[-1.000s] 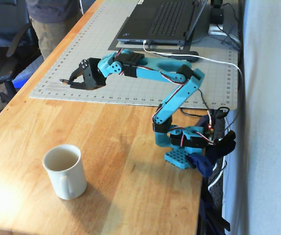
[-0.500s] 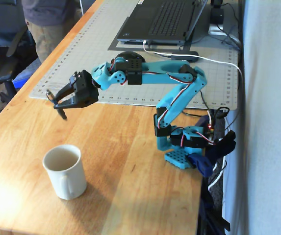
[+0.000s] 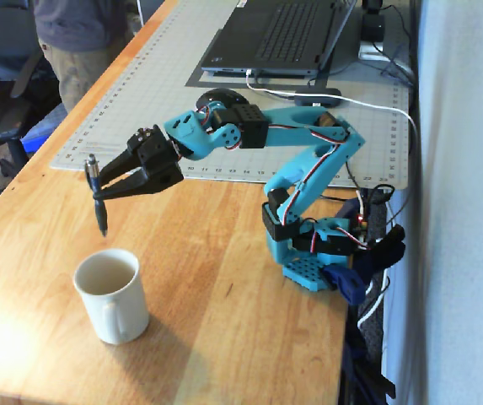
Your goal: Grasp a pen and put it in a mug.
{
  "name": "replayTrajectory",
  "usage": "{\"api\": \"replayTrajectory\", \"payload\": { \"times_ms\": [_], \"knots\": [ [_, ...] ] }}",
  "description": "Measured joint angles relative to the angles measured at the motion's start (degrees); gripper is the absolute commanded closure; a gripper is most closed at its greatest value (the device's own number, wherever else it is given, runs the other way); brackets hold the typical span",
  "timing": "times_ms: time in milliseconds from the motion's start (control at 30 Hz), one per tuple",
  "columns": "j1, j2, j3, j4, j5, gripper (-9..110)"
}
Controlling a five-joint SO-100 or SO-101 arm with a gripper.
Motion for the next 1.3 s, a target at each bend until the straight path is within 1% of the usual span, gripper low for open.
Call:
{"api": "replayTrajectory", "payload": {
  "times_ms": [300,733,800,1167,1300],
  "knots": [
    [-4.75,-3.78,0.00,0.00,3.34,100],
    [-4.83,-14.15,0.00,0.00,3.34,100],
    [-4.83,-15.12,0.00,0.00,3.34,97],
    [-3.78,-15.64,0.00,0.00,3.34,75],
    [0.09,-15.64,0.00,0.00,2.90,73]
  ]
}}
